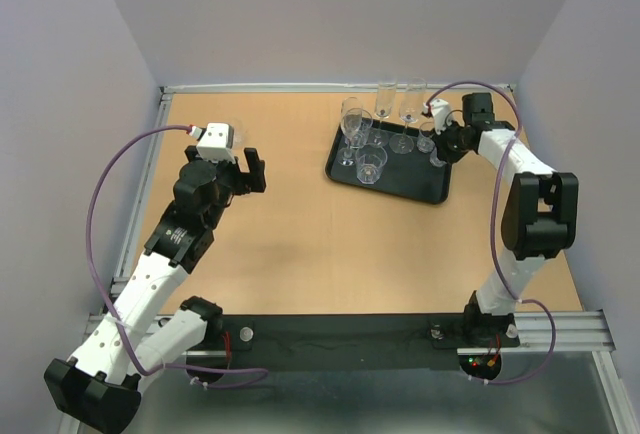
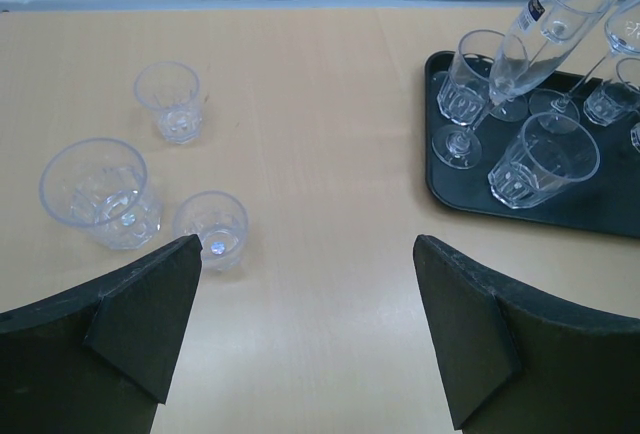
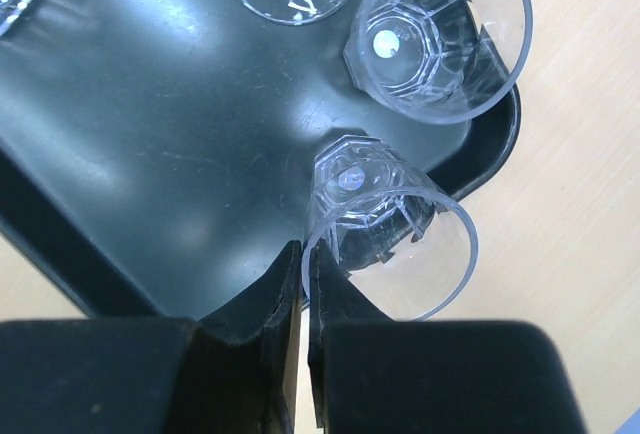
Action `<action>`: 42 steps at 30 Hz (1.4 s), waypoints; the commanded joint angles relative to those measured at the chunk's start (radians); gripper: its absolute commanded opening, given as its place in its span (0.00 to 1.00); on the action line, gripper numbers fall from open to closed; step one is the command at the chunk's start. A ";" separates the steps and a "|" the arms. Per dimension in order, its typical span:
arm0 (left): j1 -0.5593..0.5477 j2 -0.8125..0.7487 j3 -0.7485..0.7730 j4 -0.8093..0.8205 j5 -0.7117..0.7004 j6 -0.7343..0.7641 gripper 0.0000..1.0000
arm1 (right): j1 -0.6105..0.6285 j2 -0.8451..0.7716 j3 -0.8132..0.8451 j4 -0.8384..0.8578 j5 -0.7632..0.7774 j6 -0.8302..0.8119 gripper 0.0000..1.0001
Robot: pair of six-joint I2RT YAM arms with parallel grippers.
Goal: Place the glasses into the tray
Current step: Place the glass into the tray
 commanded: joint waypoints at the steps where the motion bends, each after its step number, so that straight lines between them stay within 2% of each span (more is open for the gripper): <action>1: 0.005 -0.006 -0.008 0.038 -0.014 0.014 0.99 | 0.004 0.024 0.069 0.050 0.021 0.004 0.06; 6: 0.006 -0.004 -0.010 0.038 -0.016 0.014 0.99 | 0.004 0.066 0.100 0.052 0.031 0.013 0.07; 10: 0.008 -0.004 -0.008 0.038 -0.014 0.016 0.99 | 0.004 0.075 0.105 0.055 0.032 0.020 0.14; 16: 0.009 -0.004 -0.008 0.038 -0.010 0.014 0.99 | 0.004 0.072 0.100 0.055 0.032 0.023 0.31; 25: 0.012 -0.006 -0.008 0.038 -0.010 0.014 0.99 | 0.004 0.038 0.094 0.058 0.022 0.033 0.41; 32: 0.014 -0.015 -0.011 0.040 -0.010 0.014 0.99 | 0.004 -0.085 0.044 0.058 0.012 0.044 0.61; 42: 0.014 -0.017 -0.010 0.040 -0.005 0.014 0.99 | 0.004 -0.348 -0.148 0.055 0.041 0.055 0.70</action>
